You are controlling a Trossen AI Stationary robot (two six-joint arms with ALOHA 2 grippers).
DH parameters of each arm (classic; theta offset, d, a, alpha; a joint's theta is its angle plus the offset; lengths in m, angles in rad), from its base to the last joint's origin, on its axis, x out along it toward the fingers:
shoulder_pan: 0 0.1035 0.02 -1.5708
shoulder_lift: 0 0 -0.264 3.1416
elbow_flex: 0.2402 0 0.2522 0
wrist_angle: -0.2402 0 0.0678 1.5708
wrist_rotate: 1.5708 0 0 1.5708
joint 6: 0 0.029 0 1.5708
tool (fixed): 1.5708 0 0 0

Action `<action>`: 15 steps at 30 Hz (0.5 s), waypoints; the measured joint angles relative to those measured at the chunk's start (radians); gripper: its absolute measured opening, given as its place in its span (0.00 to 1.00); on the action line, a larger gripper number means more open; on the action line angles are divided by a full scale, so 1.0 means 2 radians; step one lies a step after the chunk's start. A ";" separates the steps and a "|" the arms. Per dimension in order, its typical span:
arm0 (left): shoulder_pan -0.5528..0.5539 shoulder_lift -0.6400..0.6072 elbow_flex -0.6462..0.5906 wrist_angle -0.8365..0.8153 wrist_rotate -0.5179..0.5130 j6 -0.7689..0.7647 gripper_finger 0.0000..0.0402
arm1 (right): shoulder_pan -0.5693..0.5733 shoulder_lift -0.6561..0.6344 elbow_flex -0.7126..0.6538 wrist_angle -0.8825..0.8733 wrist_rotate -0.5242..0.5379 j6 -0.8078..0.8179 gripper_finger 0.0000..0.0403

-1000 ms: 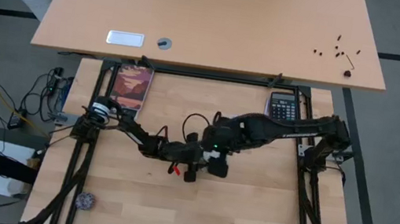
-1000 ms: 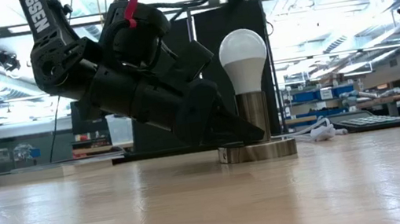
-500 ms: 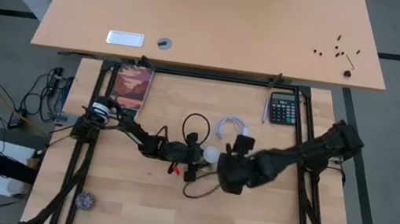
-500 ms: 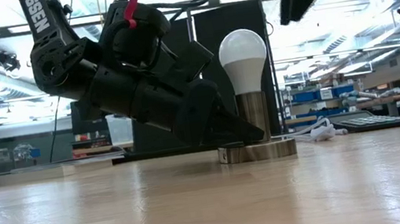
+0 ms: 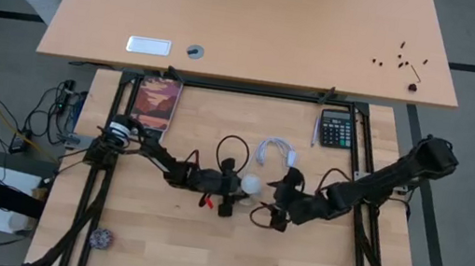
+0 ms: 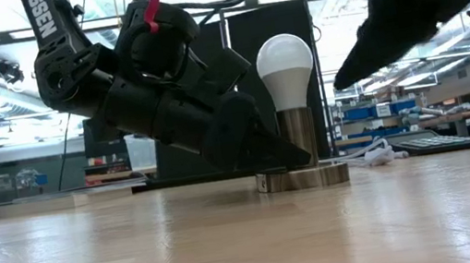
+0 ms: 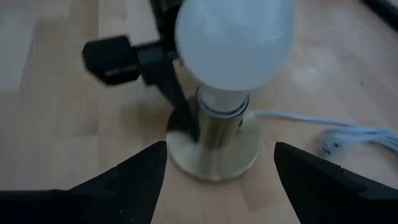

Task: Screw lightbulb
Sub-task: Insert the lightbulb into the lamp

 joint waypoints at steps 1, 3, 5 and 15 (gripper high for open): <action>-0.001 0.000 0.000 0.000 0.000 -0.004 0.48 | -0.002 0.004 -0.017 0.040 0.006 -0.005 0.76; -0.003 0.000 0.000 0.000 0.000 -0.014 0.48 | -0.005 0.020 -0.044 0.120 0.014 -0.022 0.76; -0.003 0.000 -0.001 -0.002 0.000 -0.018 0.48 | -0.007 0.039 -0.058 0.183 0.027 -0.040 0.76; -0.004 0.000 0.000 -0.006 -0.007 -0.033 0.48 | -0.013 0.115 -0.061 0.294 0.039 -0.087 0.76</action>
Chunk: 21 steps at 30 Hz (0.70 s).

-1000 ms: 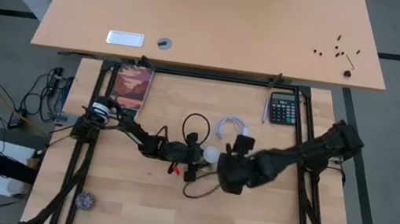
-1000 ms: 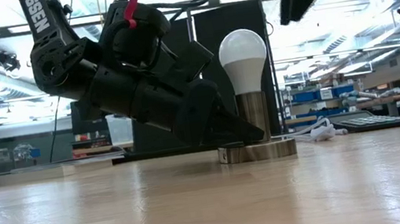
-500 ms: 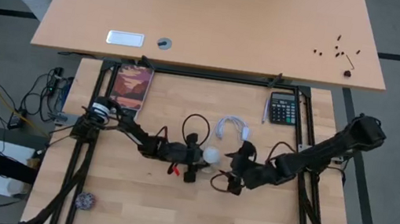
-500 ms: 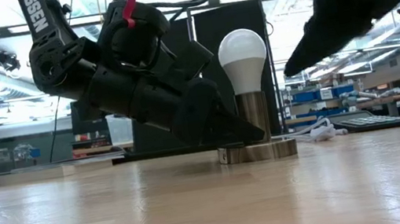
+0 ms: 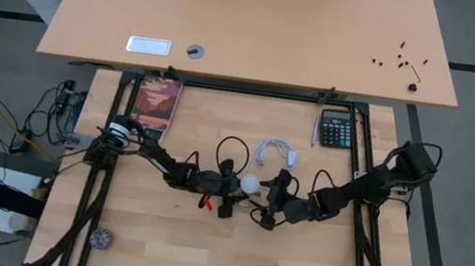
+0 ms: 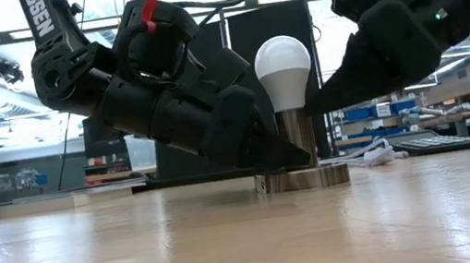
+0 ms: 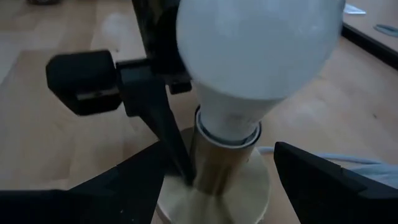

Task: Screw lightbulb
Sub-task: Insert the lightbulb into the lamp

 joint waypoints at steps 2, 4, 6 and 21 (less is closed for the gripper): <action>0.000 0.000 0.000 0.000 0.000 0.000 0.48 | 0.000 0.002 0.000 0.013 -0.002 -0.008 0.76; 0.000 0.000 0.000 0.000 0.000 0.000 0.48 | -0.003 0.002 0.001 0.020 -0.001 -0.016 0.76; 0.000 0.000 0.000 0.000 0.005 0.000 0.48 | -0.007 0.001 0.001 0.028 -0.002 -0.026 0.76; 0.000 -0.002 0.002 -0.025 0.059 0.030 0.48 | -0.011 0.001 0.000 0.054 -0.060 -0.055 0.76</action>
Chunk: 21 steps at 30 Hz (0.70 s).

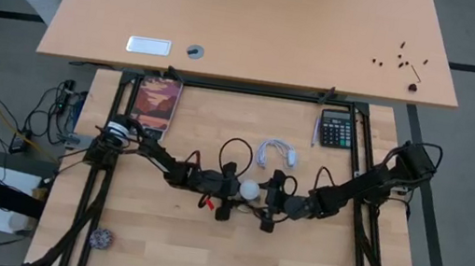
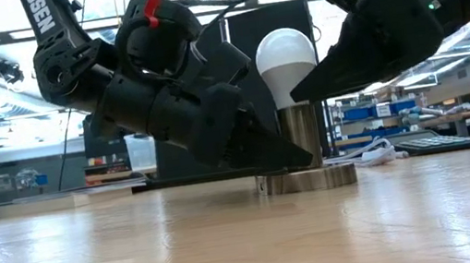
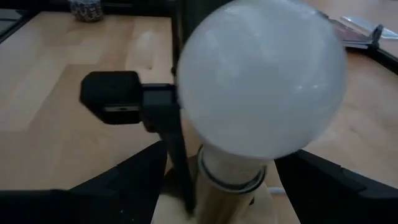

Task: Screw lightbulb
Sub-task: Insert the lightbulb into the lamp

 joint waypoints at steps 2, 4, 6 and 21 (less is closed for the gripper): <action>0.000 0.000 0.000 -0.002 -0.008 -0.002 0.48 | 0.007 0.000 0.000 -0.002 0.000 0.000 0.76; 0.000 0.000 0.000 -0.006 -0.018 -0.003 0.48 | 0.014 0.000 0.000 -0.003 0.007 0.002 0.76; 0.000 0.000 0.000 -0.010 -0.025 -0.009 0.48 | 0.020 0.000 0.000 -0.005 0.011 0.006 0.76; 0.000 0.001 -0.001 -0.010 -0.061 -0.018 0.48 | 0.061 -0.006 0.000 -0.055 0.064 0.060 0.76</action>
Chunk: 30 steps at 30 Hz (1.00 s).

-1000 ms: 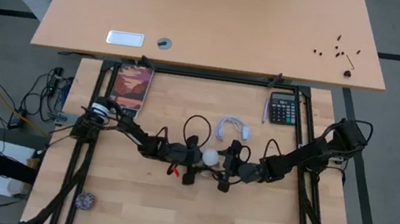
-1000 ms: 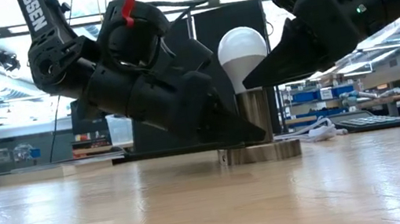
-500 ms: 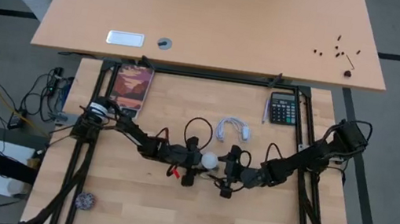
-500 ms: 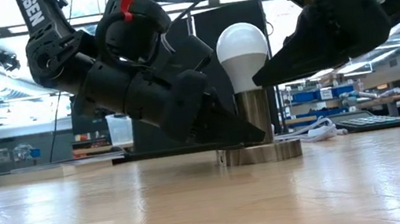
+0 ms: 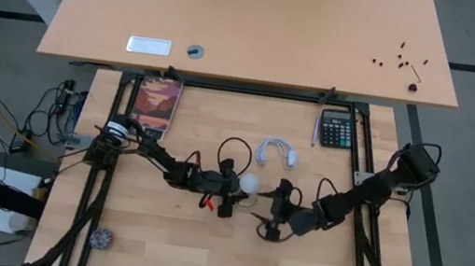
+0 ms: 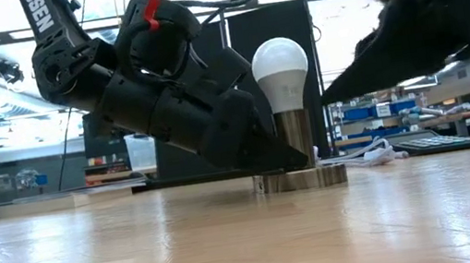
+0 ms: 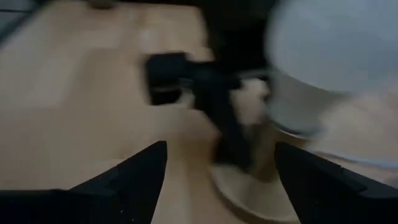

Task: Screw lightbulb
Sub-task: Insert the lightbulb into the lamp

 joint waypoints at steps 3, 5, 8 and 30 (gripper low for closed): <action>-0.003 0.000 0.000 0.001 0.004 0.001 0.48 | -0.025 0.000 0.000 -0.009 0.004 0.017 0.76; -0.005 0.000 0.000 0.002 0.011 0.004 0.48 | -0.046 0.000 0.000 -0.001 -0.006 0.010 0.76; -0.006 0.000 0.000 0.002 0.015 0.004 0.48 | -0.074 0.000 0.000 0.015 -0.055 -0.008 0.76; -0.006 0.001 -0.001 -0.001 0.009 -0.008 0.42 | -0.004 0.001 0.000 0.051 -0.128 0.003 0.76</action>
